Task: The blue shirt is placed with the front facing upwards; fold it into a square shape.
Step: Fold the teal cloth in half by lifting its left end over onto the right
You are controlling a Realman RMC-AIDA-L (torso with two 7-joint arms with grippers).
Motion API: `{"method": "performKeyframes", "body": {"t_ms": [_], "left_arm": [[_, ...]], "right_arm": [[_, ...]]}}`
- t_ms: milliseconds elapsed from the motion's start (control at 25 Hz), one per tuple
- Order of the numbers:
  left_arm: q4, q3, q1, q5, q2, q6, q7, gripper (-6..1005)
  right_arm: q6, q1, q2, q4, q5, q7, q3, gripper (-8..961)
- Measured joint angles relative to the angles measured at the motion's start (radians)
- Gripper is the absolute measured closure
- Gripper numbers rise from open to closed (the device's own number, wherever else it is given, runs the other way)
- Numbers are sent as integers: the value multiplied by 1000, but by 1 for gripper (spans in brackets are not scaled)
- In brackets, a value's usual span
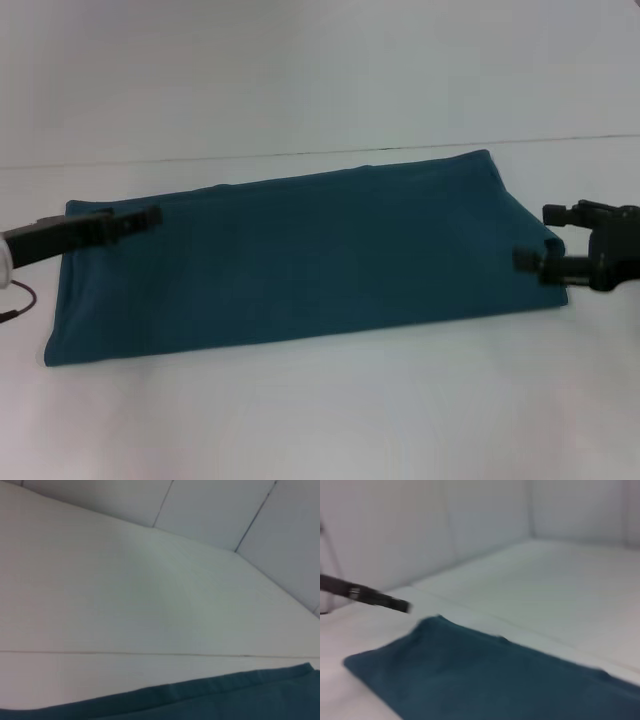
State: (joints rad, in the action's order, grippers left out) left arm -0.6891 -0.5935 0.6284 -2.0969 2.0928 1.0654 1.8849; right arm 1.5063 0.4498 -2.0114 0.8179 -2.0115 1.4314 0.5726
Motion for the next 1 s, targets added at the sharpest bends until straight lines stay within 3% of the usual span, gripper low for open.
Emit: {"method": "performKeyframes", "body": {"t_ms": [160,400,680,1000], "left_arm": [[1,-45,7,-3,1,-43,40,152],[-11,-59,34,-92,-6,-119,245,152],[-63,-60,43,-243,-11,-80,500,154],[-104,-65,27,-309,-6,-52,534,156]], "right_arm": [[51,-26,-8,-14,33,-100,-2,32],[50,-20,-9,-14,33,-109,-2,32],[34,-7,-5,-14,34,-97,-2,36],[33,14,-10,-40,29,-101,7,36]]}}
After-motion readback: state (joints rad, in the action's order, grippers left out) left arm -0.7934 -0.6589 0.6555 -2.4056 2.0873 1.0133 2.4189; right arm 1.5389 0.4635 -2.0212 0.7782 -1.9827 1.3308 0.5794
